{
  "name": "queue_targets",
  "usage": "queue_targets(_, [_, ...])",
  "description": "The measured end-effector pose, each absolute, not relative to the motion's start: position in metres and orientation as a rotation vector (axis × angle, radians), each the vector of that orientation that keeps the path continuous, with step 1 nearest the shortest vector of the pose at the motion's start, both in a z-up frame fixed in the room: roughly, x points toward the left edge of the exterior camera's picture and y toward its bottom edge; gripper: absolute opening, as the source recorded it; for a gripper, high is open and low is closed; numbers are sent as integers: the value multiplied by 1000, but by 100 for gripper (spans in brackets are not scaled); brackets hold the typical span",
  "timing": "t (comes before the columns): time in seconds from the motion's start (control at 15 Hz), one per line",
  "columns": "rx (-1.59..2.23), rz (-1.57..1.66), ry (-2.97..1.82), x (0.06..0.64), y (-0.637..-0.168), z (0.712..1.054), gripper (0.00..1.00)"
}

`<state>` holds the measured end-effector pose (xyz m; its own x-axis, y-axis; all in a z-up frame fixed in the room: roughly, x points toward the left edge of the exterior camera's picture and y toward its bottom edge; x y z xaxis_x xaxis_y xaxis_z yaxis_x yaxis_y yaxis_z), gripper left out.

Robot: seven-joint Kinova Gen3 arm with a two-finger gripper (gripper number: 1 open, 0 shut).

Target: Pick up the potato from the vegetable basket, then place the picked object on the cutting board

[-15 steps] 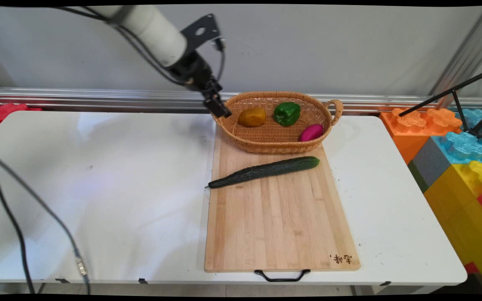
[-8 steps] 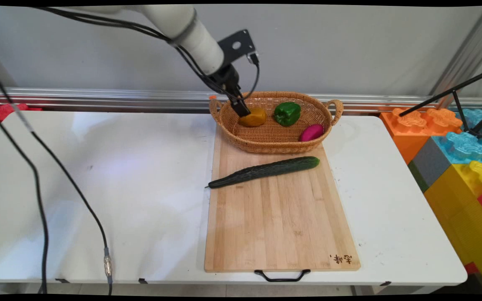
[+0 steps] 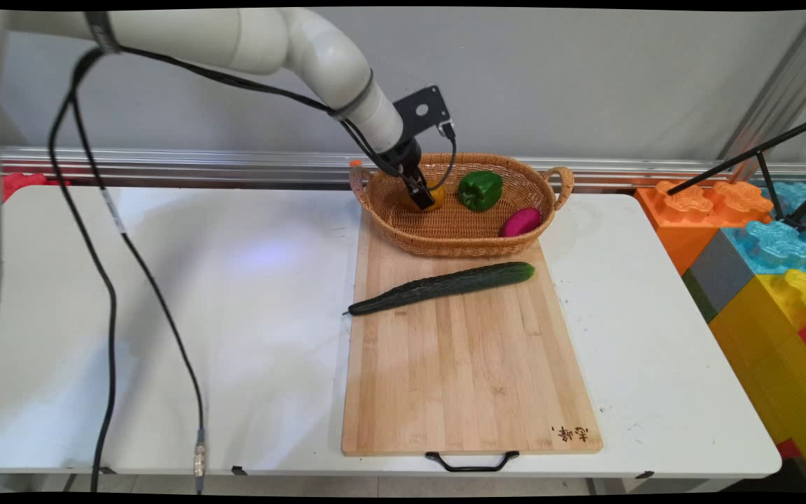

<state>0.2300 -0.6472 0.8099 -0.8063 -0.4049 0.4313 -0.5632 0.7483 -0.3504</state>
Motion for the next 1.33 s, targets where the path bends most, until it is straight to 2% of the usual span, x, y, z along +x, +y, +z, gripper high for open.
queue_targets(0.27, [762, 668, -2611, 223, -661, 786, 100])
queue_targets(0.33, [767, 667, -2607, 220, -663, 783, 0])
queue_targets(0.6, [794, 669, -2594, 216, -667, 782, 0])
queue_targets(0.8, [808, 669, -2578, 212, -662, 795, 0])
queue_targets(1.07, [832, 655, -2532, 209, -651, 826, 0])
queue_targets(1.33, [835, 624, -2477, 204, -624, 876, 0])
